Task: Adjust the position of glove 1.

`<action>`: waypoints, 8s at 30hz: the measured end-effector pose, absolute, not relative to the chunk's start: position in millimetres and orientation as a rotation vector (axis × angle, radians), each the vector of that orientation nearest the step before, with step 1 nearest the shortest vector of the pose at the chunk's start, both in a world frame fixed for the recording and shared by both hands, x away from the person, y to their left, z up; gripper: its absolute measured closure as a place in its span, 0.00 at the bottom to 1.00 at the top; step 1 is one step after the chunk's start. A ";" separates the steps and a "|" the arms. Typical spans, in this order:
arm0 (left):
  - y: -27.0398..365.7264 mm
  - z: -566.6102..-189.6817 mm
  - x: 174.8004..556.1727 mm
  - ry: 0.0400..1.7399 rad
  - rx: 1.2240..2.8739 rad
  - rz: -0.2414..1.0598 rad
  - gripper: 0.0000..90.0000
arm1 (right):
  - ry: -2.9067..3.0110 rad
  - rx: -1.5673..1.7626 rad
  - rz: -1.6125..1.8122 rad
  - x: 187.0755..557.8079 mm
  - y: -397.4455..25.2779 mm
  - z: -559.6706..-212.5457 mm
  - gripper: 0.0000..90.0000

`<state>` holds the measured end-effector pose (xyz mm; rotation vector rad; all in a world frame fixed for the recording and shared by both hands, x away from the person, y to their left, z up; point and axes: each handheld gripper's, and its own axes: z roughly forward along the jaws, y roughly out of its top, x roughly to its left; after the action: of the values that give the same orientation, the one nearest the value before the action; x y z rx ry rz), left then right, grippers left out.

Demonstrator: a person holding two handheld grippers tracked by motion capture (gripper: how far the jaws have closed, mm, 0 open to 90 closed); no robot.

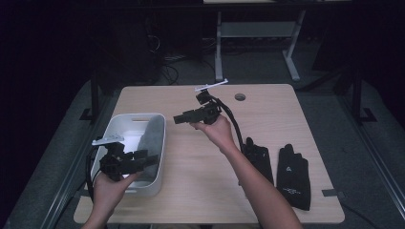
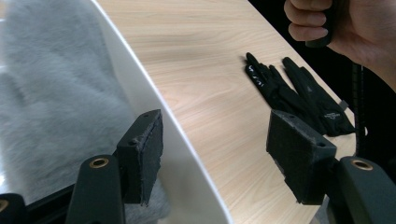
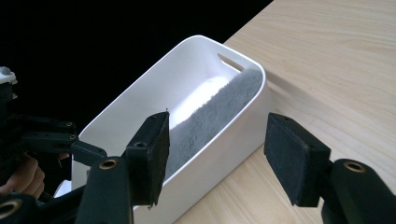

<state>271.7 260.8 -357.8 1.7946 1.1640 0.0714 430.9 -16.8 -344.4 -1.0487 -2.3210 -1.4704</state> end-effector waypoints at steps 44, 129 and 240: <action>170.3 -356.0 284.1 0.982 1.914 -0.008 0.38 | -2.286 -1.166 -1.532 404.3 -133.3 -353.1 0.43; 45.5 -404.3 285.3 0.799 2.028 -0.167 0.34 | -2.608 -1.495 -1.201 287.8 -324.5 -447.9 0.50; 54.1 -422.5 280.9 0.841 2.061 -0.174 0.33 | -2.679 -1.426 -1.203 300.9 -254.4 -438.6 0.88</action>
<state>280.9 54.1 -422.5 2.0609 0.8410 -0.1735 300.9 -254.4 -438.6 -1.4260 -2.6790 -1.2034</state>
